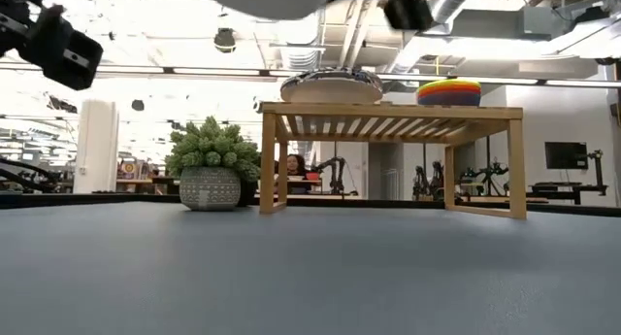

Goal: Place and stack bowls onto a shelf
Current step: Stack the white bowl on top of the white bowl on the shelf

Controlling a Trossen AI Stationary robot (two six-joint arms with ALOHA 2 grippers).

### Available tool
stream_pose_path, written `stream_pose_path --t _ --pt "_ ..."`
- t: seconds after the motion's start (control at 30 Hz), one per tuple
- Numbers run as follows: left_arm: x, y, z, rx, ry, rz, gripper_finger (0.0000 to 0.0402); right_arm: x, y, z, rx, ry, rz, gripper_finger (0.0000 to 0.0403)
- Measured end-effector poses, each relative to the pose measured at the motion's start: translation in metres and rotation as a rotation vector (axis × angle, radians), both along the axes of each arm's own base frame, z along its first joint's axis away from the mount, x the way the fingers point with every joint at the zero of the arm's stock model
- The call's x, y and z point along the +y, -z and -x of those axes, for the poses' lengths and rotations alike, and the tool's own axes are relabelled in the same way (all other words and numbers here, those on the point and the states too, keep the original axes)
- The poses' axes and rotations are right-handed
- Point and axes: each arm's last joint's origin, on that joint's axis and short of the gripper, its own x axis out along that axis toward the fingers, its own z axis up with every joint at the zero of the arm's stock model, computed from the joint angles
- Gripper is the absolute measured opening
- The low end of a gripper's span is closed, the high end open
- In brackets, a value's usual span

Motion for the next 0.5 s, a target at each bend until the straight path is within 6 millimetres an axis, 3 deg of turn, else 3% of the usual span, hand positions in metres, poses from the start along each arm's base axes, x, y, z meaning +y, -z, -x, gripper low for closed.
stream_pose_path --t 0.3,0.5 --pt "0.011 0.004 -0.007 0.026 -0.038 -0.04 0.0197 -0.051 -0.07 0.065 -0.081 0.213 0.09 0.002" --pt "0.021 0.005 -0.011 0.02 -0.145 -0.07 0.0197 -0.096 -0.096 0.099 -0.131 0.416 0.174 0.002"
